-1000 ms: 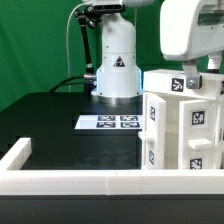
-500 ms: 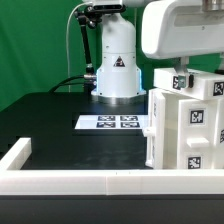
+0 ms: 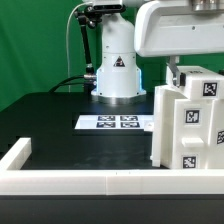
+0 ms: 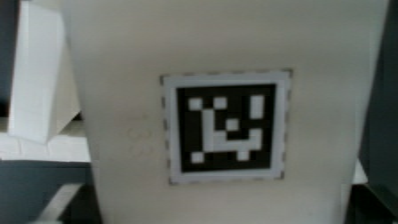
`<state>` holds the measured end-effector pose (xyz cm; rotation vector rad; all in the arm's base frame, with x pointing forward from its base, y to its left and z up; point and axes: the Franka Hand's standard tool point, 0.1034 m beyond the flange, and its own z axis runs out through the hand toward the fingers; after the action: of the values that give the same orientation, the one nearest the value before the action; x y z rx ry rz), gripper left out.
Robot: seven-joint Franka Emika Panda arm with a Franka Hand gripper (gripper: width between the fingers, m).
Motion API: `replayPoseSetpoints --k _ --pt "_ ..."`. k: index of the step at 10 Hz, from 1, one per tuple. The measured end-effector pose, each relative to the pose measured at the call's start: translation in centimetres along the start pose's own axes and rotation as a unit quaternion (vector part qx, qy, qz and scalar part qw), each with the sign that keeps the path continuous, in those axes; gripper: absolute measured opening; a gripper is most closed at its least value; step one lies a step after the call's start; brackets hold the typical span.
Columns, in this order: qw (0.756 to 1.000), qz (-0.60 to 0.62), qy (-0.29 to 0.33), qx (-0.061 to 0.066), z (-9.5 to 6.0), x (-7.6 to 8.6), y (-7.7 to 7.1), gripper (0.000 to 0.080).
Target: Assemble cabinet
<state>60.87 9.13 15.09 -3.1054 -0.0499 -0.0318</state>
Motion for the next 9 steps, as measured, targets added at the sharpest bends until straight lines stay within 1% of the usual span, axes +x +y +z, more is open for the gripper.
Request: replayPoseSetpoints --k 4,7,9 --pt "0.993 0.121 0.001 0.001 -0.01 0.04 0.0 0.0563" --pt "0.978 0.207 0.002 0.002 0.0 0.07 -0.14 0.0563" --pt "0.96 0.28 0.002 0.002 0.0 0.05 -0.31 0.0563"
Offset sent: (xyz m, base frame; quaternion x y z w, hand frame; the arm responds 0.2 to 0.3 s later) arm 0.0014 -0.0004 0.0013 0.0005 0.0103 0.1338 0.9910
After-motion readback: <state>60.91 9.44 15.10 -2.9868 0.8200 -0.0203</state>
